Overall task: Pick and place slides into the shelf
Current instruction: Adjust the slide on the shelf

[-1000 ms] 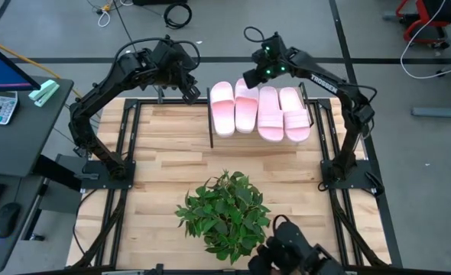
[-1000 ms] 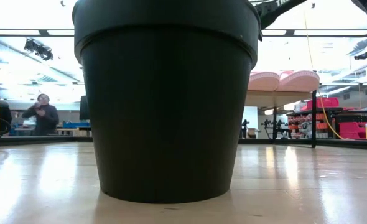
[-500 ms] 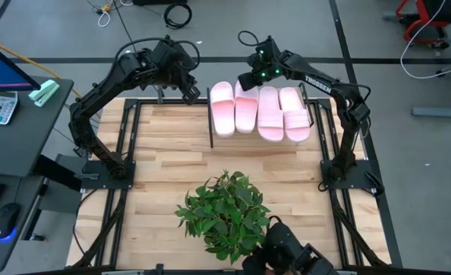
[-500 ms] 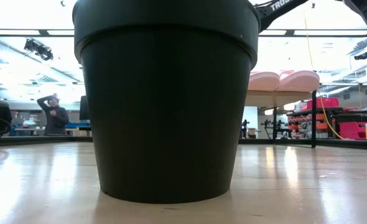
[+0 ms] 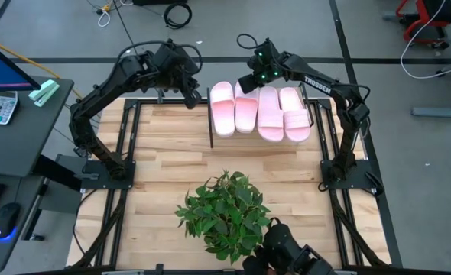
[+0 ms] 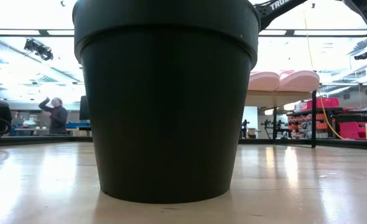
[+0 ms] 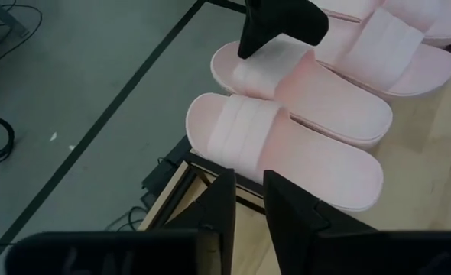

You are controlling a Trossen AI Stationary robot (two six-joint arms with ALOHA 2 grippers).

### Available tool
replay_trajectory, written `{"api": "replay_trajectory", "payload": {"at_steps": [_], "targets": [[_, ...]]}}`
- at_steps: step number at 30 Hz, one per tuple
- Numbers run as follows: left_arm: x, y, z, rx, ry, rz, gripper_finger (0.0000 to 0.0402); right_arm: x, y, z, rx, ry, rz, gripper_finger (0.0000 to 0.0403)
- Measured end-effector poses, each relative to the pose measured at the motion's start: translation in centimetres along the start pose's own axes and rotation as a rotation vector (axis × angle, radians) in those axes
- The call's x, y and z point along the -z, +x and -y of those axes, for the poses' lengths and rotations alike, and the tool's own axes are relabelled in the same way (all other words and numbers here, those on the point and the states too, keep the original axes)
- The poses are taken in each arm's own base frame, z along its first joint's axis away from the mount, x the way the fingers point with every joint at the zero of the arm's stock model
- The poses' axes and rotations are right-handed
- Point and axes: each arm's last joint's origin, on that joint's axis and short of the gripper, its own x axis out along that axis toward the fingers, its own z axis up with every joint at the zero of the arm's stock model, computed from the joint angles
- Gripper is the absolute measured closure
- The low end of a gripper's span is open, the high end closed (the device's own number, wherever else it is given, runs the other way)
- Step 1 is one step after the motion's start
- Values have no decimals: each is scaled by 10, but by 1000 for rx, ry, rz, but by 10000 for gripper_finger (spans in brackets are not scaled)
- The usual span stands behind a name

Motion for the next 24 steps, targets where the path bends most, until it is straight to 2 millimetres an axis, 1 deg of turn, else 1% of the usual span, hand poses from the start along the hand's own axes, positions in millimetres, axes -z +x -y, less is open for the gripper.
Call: {"api": "replay_trajectory", "payload": {"at_steps": [13, 21, 24], "targets": [[0, 0, 2, 5, 4, 1, 335, 3, -1, -2, -89, -34, -51, 403], [0, -1, 9, 21, 19, 4, 327, -2, -1, 0, 21, -39, 29, 403], [0, -2, 11, 26, 23, 5, 327, -4, -1, 0, 27, -27, 48, 403]]}}
